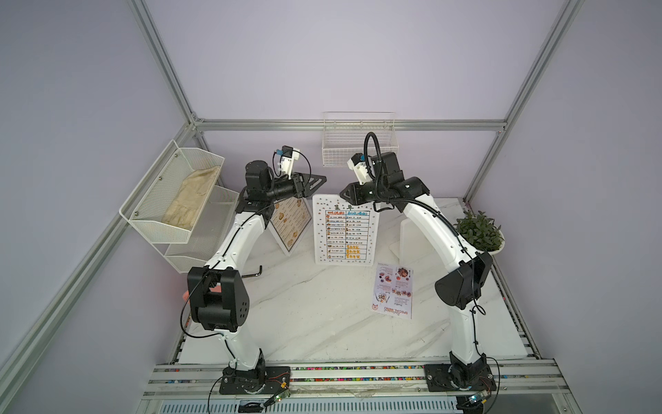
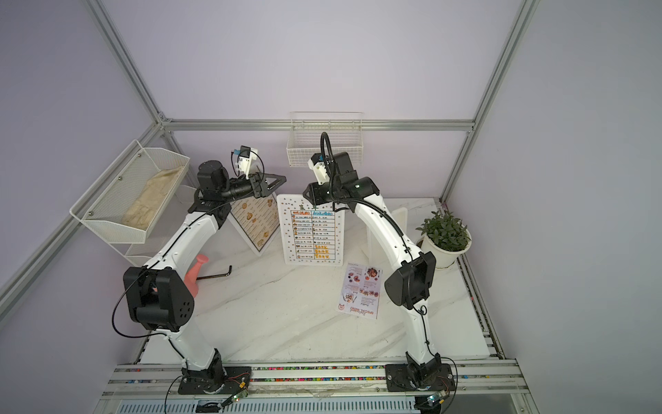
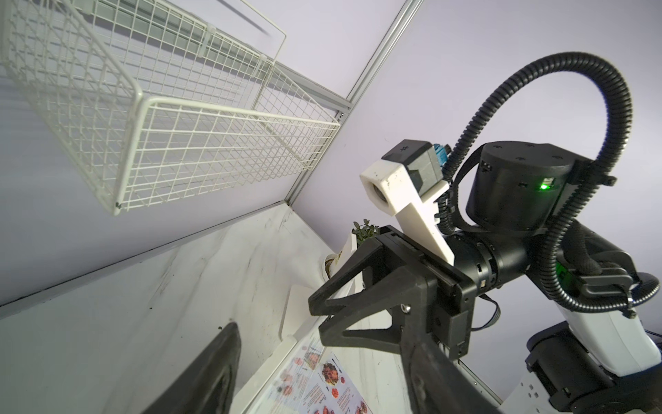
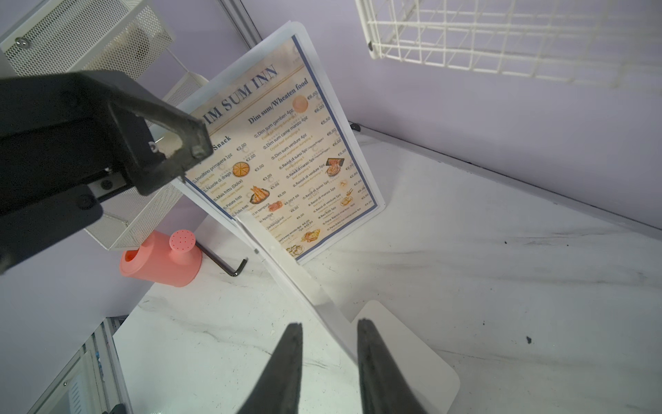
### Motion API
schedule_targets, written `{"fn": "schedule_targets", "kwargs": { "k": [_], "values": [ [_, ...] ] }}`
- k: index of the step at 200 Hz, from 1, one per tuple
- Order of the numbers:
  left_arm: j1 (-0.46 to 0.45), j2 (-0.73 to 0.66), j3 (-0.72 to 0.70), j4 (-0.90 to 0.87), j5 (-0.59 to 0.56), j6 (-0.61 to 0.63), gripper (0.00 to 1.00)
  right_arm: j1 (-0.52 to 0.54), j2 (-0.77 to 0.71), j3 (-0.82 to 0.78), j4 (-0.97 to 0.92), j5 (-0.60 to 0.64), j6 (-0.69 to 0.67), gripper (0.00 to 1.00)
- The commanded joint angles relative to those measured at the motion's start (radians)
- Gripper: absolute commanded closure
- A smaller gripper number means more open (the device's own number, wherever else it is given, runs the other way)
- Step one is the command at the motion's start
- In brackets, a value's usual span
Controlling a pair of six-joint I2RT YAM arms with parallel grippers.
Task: Insert the menus into the narrow rack
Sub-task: Insert the menu into the narrow rack, then move the narrow rack to the center of the board.
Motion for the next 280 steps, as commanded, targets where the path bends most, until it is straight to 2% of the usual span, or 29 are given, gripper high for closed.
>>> {"fn": "schedule_targets", "kwargs": {
  "k": [1, 17, 36, 54, 63, 82, 130, 164, 200, 245, 280],
  "values": [
    [0.007, -0.068, -0.026, -0.047, -0.032, 0.071, 0.27, 0.009, -0.025, 0.02, -0.029, -0.014, -0.021, 0.7],
    [0.008, -0.083, -0.033, -0.082, -0.073, 0.102, 0.25, 0.009, -0.015, 0.067, -0.03, -0.003, -0.025, 0.7],
    [0.009, -0.117, -0.05, -0.122, -0.155, 0.14, 0.17, 0.009, -0.033, 0.083, -0.001, 0.033, -0.031, 0.69],
    [0.009, -0.149, -0.064, -0.161, -0.225, 0.175, 0.05, 0.009, -0.085, 0.03, 0.043, 0.086, -0.042, 0.64],
    [0.008, -0.165, -0.077, -0.174, -0.257, 0.19, 0.0, 0.008, -0.128, -0.031, 0.074, 0.115, -0.051, 0.62],
    [0.009, -0.188, -0.117, -0.18, -0.284, 0.202, 0.0, 0.006, -0.245, -0.205, 0.153, 0.182, -0.058, 0.57],
    [0.008, -0.199, -0.211, -0.152, -0.244, 0.202, 0.0, -0.039, -0.536, -0.674, 0.306, 0.26, -0.001, 0.42],
    [-0.004, -0.172, -0.233, -0.12, -0.198, 0.197, 0.0, -0.1, -0.633, -0.9, 0.395, 0.142, 0.077, 0.37],
    [-0.008, -0.136, -0.231, -0.11, -0.183, 0.201, 0.0, -0.144, -0.649, -1.038, 0.516, 0.015, 0.171, 0.37],
    [-0.025, -0.089, -0.223, -0.081, -0.12, 0.183, 0.0, -0.163, -0.596, -1.068, 0.597, -0.031, 0.196, 0.39],
    [-0.034, -0.078, -0.238, -0.05, -0.092, 0.163, 0.01, -0.164, -0.529, -1.042, 0.614, -0.031, 0.186, 0.46]
  ]
}}
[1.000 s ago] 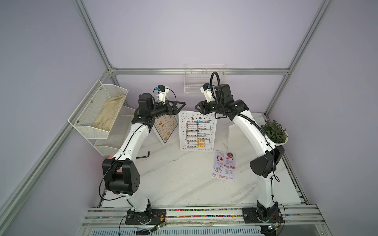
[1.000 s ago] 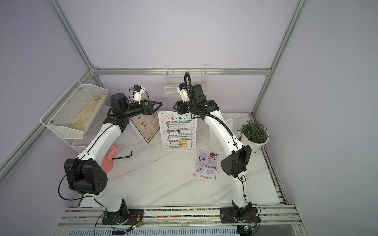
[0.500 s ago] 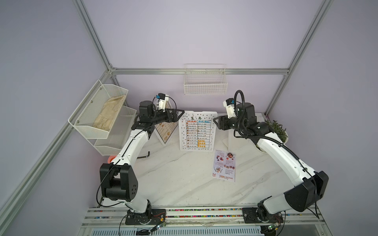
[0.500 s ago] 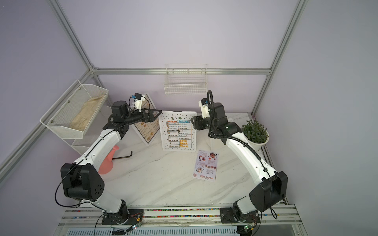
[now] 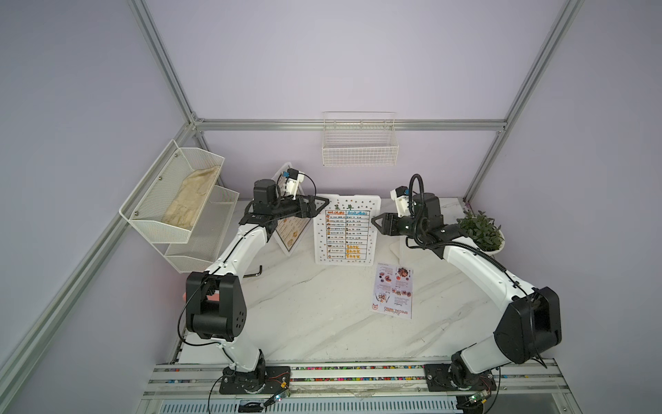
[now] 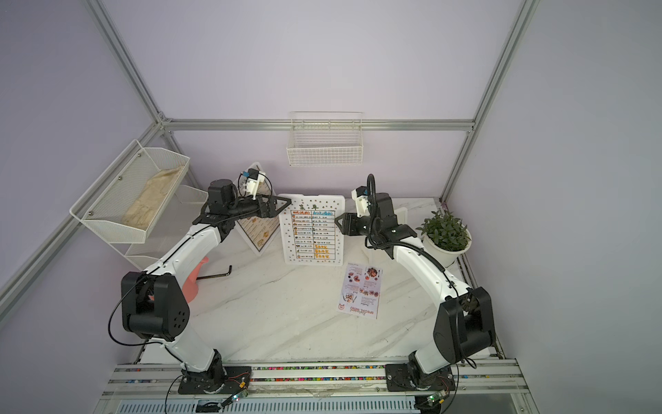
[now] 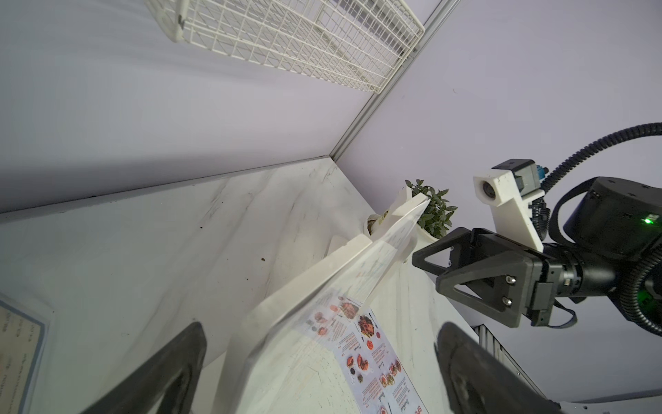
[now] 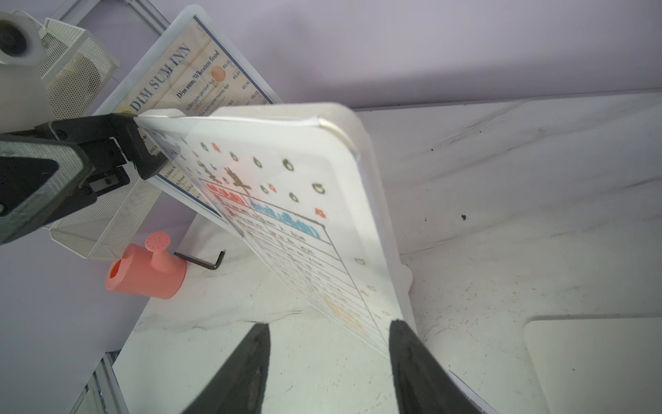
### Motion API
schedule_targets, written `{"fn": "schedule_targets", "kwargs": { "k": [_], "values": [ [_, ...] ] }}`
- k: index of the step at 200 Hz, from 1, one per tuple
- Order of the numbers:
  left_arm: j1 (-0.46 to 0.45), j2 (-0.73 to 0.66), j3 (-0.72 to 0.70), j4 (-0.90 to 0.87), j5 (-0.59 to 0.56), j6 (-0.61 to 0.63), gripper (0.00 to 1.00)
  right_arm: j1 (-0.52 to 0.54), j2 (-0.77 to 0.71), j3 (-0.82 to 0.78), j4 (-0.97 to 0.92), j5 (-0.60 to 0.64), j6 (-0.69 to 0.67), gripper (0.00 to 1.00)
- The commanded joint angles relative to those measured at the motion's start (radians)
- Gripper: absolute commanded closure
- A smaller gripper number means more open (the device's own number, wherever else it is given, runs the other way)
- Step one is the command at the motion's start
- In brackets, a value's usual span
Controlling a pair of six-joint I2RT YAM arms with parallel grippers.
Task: Insert the menus into the narrow rack
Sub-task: Move the narrow rack to the center of the board.
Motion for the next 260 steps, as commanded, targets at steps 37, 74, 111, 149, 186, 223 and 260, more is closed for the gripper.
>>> {"fn": "schedule_targets", "kwargs": {
  "k": [37, 74, 111, 149, 186, 223, 260],
  "values": [
    [-0.01, -0.029, -0.05, 0.087, 0.076, -0.022, 0.11, -0.005, 0.133, 0.088, 0.067, -0.052, -0.004, 0.55],
    [-0.01, -0.079, -0.106, 0.079, 0.061, -0.013, 0.21, -0.003, 0.225, 0.168, 0.086, -0.109, -0.008, 0.58],
    [-0.01, -0.164, -0.17, 0.017, -0.038, 0.035, 0.34, 0.003, 0.31, 0.235, 0.103, -0.173, -0.002, 0.58],
    [-0.018, -0.196, -0.163, -0.092, -0.12, 0.11, 0.44, 0.021, 0.376, 0.262, 0.169, -0.233, 0.027, 0.58],
    [-0.033, -0.2, -0.149, -0.175, -0.215, 0.165, 0.49, 0.049, 0.43, 0.283, 0.234, -0.267, 0.05, 0.58],
    [-0.036, -0.206, -0.141, -0.219, -0.346, 0.165, 0.55, 0.088, 0.489, 0.291, 0.286, -0.238, 0.078, 0.59],
    [-0.036, -0.206, -0.127, -0.263, -0.48, 0.195, 0.59, 0.124, 0.532, 0.256, 0.363, -0.177, 0.116, 0.58]
  ]
}}
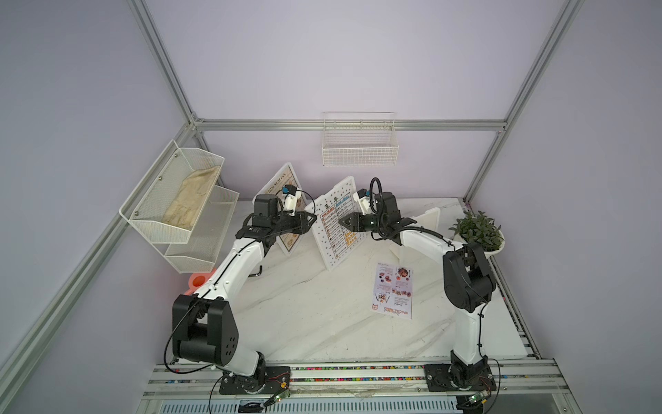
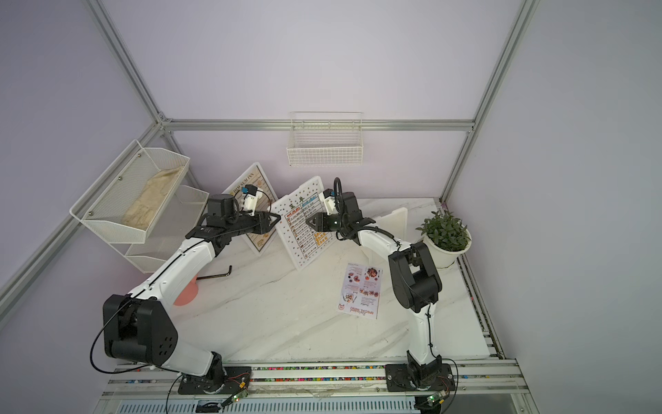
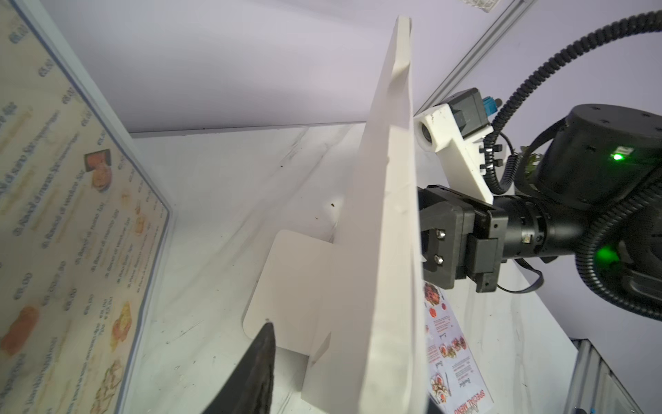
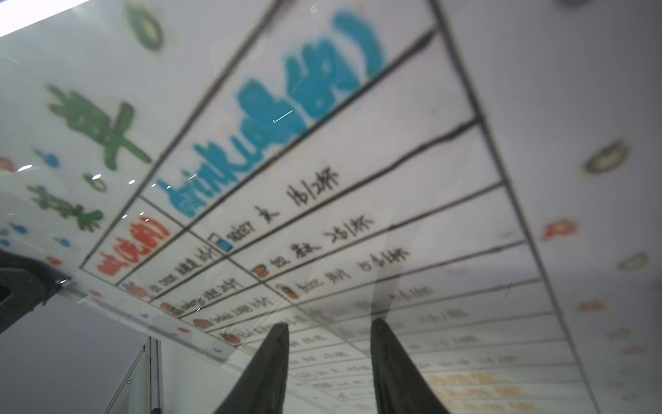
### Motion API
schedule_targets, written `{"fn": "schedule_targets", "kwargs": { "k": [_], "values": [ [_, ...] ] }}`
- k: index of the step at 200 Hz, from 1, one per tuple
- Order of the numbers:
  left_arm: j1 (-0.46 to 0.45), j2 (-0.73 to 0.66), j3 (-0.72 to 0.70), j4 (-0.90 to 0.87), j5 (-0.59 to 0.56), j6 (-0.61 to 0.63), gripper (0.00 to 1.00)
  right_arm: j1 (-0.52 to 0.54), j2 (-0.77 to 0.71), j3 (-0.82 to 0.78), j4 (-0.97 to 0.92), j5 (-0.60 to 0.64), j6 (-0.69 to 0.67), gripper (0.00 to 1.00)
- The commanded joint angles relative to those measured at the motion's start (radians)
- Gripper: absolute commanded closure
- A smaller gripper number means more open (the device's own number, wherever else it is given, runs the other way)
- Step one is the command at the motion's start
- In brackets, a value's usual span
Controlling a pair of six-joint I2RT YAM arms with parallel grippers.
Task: Insert the menus into the narrow rack
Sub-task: Move the narrow rack to the center of the board.
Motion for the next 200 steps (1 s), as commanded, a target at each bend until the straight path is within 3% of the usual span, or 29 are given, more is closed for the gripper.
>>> {"fn": "schedule_targets", "kwargs": {
  "k": [1, 93, 141, 177, 200],
  "values": [
    [-0.002, -0.029, 0.032, -0.034, -0.134, 0.04, 0.59, 0.022, 0.03, -0.013, 0.098, 0.044, 0.04, 0.59],
    [0.001, -0.019, 0.066, -0.07, -0.263, 0.035, 0.63, 0.068, 0.266, 0.193, 0.171, 0.023, 0.119, 0.59],
    [0.018, -0.035, 0.077, -0.111, -0.408, -0.038, 0.58, 0.093, 0.347, 0.3, 0.141, 0.014, 0.127, 0.59],
    [0.019, -0.064, 0.076, -0.115, -0.418, -0.058, 0.47, 0.102, 0.354, 0.327, 0.126, 0.013, 0.118, 0.59],
    [0.02, -0.127, 0.068, -0.149, -0.457, -0.081, 0.28, 0.1, 0.284, 0.291, 0.096, 0.045, 0.072, 0.59]
  ]
}}
